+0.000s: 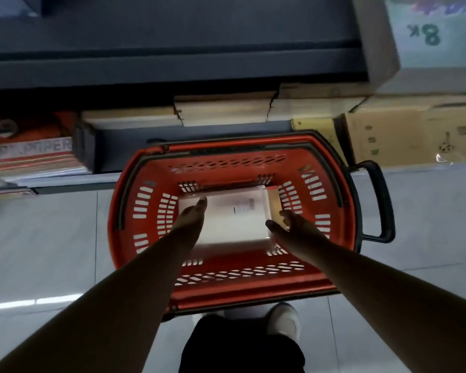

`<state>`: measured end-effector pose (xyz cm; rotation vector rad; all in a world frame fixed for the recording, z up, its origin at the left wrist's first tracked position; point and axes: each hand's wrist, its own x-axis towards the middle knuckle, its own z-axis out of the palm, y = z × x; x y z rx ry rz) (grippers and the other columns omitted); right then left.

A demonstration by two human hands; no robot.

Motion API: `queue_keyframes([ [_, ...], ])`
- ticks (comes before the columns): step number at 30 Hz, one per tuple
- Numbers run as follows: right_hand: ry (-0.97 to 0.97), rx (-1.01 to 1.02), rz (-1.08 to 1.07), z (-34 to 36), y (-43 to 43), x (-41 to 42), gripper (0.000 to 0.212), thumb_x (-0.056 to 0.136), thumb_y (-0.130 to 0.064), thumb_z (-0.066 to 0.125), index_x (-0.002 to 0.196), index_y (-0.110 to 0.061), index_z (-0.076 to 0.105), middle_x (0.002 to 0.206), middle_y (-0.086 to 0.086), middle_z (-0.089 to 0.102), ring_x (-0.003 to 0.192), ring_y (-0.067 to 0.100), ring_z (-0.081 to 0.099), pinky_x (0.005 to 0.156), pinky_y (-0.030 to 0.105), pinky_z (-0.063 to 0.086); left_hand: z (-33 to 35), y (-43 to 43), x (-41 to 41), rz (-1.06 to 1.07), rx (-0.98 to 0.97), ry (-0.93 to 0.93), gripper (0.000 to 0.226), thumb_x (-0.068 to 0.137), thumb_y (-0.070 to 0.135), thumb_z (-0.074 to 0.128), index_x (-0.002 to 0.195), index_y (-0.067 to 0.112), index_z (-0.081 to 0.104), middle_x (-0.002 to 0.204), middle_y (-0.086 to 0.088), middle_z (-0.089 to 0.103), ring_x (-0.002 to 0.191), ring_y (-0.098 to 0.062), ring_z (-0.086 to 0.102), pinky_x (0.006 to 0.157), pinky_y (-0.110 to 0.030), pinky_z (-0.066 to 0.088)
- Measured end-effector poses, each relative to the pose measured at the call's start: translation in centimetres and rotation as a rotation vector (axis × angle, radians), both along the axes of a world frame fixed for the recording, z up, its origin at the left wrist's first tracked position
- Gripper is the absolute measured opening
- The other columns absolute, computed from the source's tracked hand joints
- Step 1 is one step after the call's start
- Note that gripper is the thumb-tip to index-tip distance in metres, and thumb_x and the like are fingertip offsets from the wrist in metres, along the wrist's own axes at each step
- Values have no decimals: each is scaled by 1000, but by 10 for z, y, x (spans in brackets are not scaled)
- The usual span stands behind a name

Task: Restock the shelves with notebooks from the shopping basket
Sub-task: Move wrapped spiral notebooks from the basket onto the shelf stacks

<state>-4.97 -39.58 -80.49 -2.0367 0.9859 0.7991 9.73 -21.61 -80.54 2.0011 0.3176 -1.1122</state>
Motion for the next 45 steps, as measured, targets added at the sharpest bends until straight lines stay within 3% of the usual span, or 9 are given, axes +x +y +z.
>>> queue_keyframes([
  [4, 42, 25, 2, -34, 0, -9, 68, 93, -64, 38, 143, -18, 39, 139, 8, 52, 124, 25, 51, 93, 33, 40, -41, 11, -11, 23, 71, 76, 69, 99, 59, 28, 149, 12, 32, 155, -17, 31, 139, -35, 33, 112, -46, 27],
  [9, -2, 196, -138, -76, 1, 4, 79, 90, -69, 24, 114, -1, 57, 86, 12, 61, 80, 23, 60, 81, 46, 51, -89, 23, -20, 67, 78, 65, 66, 99, 55, 33, 149, 12, 31, 156, -14, 30, 142, -31, 29, 114, -40, 23],
  [14, -49, 241, -324, -118, 1, 8, 76, 96, -63, 19, 121, -3, 58, 98, 16, 63, 90, 28, 61, 89, 45, 49, -129, 38, -16, 166, 105, 50, 65, 100, 52, 36, 151, 14, 30, 158, -11, 27, 145, -30, 25, 119, -42, 19],
  [17, -21, 275, -407, -138, 5, 7, 74, 98, -61, 18, 134, -5, 50, 127, 20, 57, 112, 33, 56, 101, 49, 43, -147, 46, -19, 207, 100, 70, 62, 101, 50, 34, 150, 12, 32, 156, -14, 31, 143, -31, 29, 118, -43, 22],
  [22, -27, 286, -453, -150, 9, 5, 73, 99, -59, 20, 126, -2, 56, 124, 23, 59, 112, 34, 58, 103, 50, 42, -162, 51, -25, 250, 151, 81, 62, 100, 53, 33, 145, 10, 39, 147, -17, 43, 133, -34, 41, 113, -45, 30],
  [27, 4, 370, -654, -151, 5, 10, 74, 95, -65, 27, 139, -8, 45, 137, 21, 49, 124, 38, 49, 107, 53, 39, -162, 46, -23, 299, 164, 121, 61, 100, 52, 35, 143, 8, 40, 145, -18, 43, 132, -35, 41, 112, -45, 30],
  [34, -15, 322, -592, -144, 6, 13, 75, 96, -64, 25, 144, -7, 40, 146, 20, 42, 133, 34, 43, 112, 49, 33, -150, 55, -17, 250, 150, 155, 50, 104, 44, 31, 142, 13, 42, 144, -10, 47, 134, -26, 42, 115, -48, 28],
  [39, -39, 143, -669, -131, -9, -1, 51, 100, -44, 42, 134, -6, 48, 131, 16, 55, 120, 31, 53, 102, 41, 43, -140, 49, -25, 317, 132, 212, 38, 101, 31, 45, 130, 8, 53, 127, -13, 59, 116, -29, 55, 99, -47, 45],
  [45, -65, 68, -746, -104, -5, -15, 59, 98, -21, 52, 150, -15, 24, 147, 12, 36, 133, 31, 39, 111, 44, 35, -110, 21, -44, 219, 254, -32, 36, 104, 22, 40, 129, -2, 50, 127, -24, 55, 117, -36, 53, 101, -43, 43],
])
